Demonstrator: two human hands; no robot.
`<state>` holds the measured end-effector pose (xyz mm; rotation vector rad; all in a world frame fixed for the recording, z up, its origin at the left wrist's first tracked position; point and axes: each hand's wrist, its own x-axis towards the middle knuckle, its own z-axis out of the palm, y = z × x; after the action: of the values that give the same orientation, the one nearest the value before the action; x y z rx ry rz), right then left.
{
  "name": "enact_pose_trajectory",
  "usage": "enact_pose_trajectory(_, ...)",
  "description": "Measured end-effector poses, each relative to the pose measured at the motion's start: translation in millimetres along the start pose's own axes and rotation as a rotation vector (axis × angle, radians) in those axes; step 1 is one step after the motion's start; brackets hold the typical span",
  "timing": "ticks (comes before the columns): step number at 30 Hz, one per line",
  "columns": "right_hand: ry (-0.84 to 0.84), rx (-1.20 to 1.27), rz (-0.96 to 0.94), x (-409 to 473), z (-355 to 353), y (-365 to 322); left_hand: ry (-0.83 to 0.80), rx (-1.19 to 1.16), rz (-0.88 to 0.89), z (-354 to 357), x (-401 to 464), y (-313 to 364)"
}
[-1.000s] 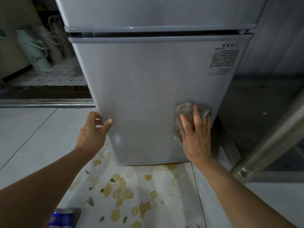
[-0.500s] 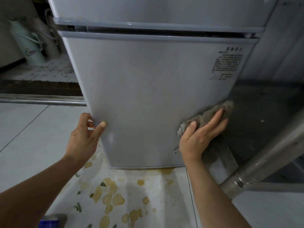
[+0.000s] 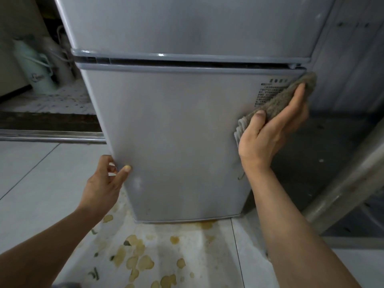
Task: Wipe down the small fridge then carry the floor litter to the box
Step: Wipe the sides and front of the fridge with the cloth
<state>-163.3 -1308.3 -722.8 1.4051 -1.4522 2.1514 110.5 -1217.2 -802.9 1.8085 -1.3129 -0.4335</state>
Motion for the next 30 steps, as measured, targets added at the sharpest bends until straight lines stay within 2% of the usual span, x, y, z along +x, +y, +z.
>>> enact_pose_trajectory(3,-0.027,0.014,0.012,-20.9,-4.6,24.4,0.012,-0.029,-0.013,2.6,0.8,-2.0)
enact_pose_trajectory(14,-0.277,0.000,0.497,-158.9,-36.0,108.5,0.098,-0.096,0.010,12.8,-0.8,-6.5)
enact_pose_trajectory(17,-0.298,-0.010,0.667,-171.4,-41.9,108.6,0.058,-0.117,-0.078,18.1,-8.2,-11.9)
enact_pose_trajectory(19,-0.301,-0.012,0.701,-169.6,-39.9,98.6,0.003,-0.132,-0.159,22.4,-16.2,-20.3)
enact_pose_trajectory(22,-0.284,-0.016,0.497,-157.2,-28.8,66.9,-0.065,-0.146,-0.239,26.2,-20.9,-27.1)
enact_pose_trajectory(25,-0.266,-0.099,0.254,-145.6,-8.0,43.7,-0.061,-0.161,-0.239,26.5,-18.0,-28.9)
enact_pose_trajectory(27,-0.287,-0.209,-0.011,-152.8,-1.8,48.5,-0.045,-0.176,-0.244,28.1,-16.3,-31.0)
enact_pose_trajectory(30,-0.475,-0.360,-0.419,-183.0,-15.1,82.3,-0.020,-0.205,-0.253,32.5,-17.0,-35.7)
